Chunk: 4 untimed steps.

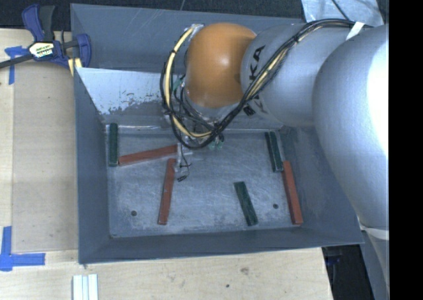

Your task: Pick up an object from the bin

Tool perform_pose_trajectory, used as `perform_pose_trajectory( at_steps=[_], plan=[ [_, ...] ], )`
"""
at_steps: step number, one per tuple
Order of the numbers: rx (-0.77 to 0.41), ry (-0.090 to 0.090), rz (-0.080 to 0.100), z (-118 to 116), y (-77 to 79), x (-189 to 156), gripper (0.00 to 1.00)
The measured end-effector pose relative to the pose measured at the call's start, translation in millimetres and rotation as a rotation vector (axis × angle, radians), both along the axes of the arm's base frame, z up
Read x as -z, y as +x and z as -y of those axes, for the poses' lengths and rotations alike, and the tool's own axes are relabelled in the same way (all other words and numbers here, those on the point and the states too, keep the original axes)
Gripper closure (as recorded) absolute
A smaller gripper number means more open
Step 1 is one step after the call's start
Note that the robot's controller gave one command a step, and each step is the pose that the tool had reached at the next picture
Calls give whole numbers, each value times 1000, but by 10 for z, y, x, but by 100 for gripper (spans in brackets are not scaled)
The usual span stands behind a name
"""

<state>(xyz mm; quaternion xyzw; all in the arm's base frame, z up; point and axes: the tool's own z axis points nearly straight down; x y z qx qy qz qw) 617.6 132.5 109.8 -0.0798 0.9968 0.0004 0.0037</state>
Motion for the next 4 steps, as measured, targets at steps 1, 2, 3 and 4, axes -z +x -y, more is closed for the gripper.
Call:
perform_pose_trajectory(
  at_steps=[1,2,3,4],
  plan=[
    [-67,2,-1,-332,-142,365,100],
    [-66,0,-4,-317,-150,383,0],
    [-66,0,-5,-316,-152,386,0],
    [-170,1,3,-201,-397,383,0]
  ],
)
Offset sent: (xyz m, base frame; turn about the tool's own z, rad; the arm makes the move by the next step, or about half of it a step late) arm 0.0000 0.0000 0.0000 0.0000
